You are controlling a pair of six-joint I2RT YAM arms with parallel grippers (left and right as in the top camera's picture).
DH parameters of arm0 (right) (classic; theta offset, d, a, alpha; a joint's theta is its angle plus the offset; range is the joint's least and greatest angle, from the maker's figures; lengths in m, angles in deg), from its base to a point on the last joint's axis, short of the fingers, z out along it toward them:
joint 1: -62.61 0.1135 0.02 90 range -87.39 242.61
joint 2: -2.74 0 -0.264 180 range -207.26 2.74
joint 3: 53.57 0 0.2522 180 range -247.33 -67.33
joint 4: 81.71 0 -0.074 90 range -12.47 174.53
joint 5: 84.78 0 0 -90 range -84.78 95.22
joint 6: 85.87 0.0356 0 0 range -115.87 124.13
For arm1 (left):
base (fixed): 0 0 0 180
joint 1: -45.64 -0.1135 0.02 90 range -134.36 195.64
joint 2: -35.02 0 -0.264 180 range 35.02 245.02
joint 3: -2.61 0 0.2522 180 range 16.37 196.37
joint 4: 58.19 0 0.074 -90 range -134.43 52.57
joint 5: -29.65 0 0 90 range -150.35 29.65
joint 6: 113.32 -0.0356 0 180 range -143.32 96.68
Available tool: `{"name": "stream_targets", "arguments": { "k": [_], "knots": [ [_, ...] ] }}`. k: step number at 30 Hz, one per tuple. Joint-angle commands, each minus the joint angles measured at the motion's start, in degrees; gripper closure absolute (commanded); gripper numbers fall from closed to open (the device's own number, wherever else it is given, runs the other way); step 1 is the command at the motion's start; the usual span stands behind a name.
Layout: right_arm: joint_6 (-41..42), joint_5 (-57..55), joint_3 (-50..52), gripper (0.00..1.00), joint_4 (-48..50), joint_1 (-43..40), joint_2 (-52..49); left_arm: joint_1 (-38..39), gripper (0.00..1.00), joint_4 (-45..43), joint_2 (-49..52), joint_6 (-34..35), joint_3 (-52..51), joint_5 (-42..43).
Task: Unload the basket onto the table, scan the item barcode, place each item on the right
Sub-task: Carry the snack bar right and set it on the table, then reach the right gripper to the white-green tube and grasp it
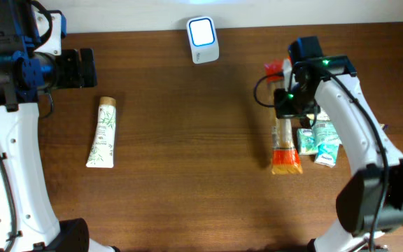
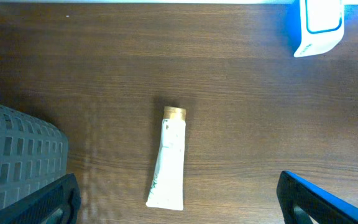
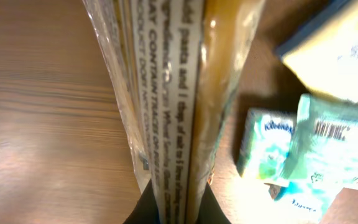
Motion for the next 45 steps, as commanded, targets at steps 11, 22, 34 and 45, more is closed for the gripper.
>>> {"name": "stream_targets", "arguments": {
  "k": [11,22,34,45],
  "knots": [
    [1.29,9.62,-0.68,0.51,-1.11,-5.4,-4.02,-0.04,0.01,-0.11,-0.44,-0.7,0.59,-0.15],
    [13.6,19.61,-5.79,0.48,24.87,14.14,-6.14,-0.04,0.01,-0.11,-0.44,-0.7,0.59,-0.15],
    [10.84,4.79,-41.0,0.01,32.06,38.71,-33.99,-0.04,0.01,-0.09,-0.44,-0.7,0.59,-0.15],
    [8.44,-6.4,-43.98,0.01,46.47,46.49,-47.25,-0.04,0.01,-0.11,-0.44,-0.7,0.59,-0.15]
  ]
}}
